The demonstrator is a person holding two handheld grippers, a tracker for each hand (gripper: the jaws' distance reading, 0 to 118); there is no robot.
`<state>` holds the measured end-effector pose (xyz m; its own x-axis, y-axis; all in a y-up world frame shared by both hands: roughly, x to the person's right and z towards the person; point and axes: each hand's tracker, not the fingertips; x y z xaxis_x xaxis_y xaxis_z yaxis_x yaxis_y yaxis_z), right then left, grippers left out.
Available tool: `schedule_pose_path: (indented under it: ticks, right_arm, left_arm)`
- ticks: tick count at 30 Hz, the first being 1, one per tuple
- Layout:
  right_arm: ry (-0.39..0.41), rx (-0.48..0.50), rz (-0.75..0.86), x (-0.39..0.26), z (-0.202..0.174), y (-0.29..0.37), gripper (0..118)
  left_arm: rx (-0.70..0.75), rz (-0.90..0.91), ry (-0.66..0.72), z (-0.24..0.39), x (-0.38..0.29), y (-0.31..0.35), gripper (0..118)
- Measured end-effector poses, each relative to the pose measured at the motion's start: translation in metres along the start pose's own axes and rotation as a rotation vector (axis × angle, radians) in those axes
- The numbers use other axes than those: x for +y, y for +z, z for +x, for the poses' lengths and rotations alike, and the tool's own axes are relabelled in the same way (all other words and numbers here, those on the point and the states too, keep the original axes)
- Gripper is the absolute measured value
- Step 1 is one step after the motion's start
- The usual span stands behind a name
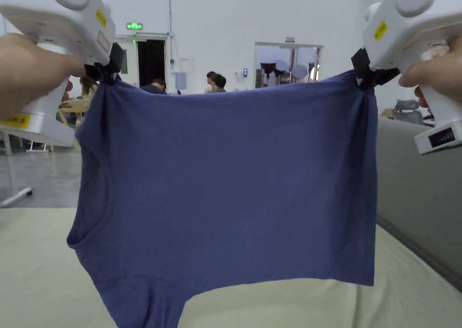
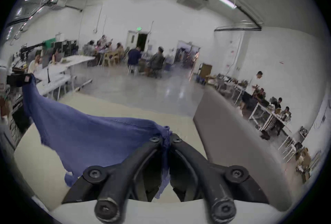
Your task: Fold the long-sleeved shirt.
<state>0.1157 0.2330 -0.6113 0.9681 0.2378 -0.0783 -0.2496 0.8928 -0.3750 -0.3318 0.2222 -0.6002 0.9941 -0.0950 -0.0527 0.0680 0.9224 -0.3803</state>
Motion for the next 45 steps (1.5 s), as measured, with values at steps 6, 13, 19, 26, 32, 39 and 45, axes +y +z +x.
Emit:
schedule_pose_path:
  ticks: [6,13,19,26,32,39,45]
  right_arm:
    - [-0.045,-0.069,0.154,0.065,0.006,-0.002,2]
    - [-0.082,-0.103,0.175,0.067,0.003,-0.014,2]
    - [-0.077,-0.046,-0.017,-0.019,-0.01,-0.1,2]
    - [-0.109,0.076,-0.41,-0.231,-0.059,-0.224,2]
    - [-0.107,0.154,-0.61,-0.383,-0.08,-0.237,2]
    - [-0.021,0.312,-0.563,-0.435,-0.071,-0.104,2]
    - [0.019,0.344,-0.515,-0.455,-0.055,0.025,2]
  left_arm:
    - [0.072,0.125,0.046,-0.002,0.066,0.013,2]
    - [0.083,0.206,0.068,0.005,0.073,-0.006,2]
    - [0.046,-0.006,-0.015,0.022,-0.013,-0.085,2]
    - [-0.033,-0.358,-0.025,0.046,-0.197,-0.2,2]
    - [-0.011,-0.568,-0.174,0.053,-0.323,-0.212,2]
    - [-0.056,-0.622,-0.196,0.038,-0.375,-0.091,2]
    - [-0.129,-0.629,-0.184,0.036,-0.408,0.038,2]
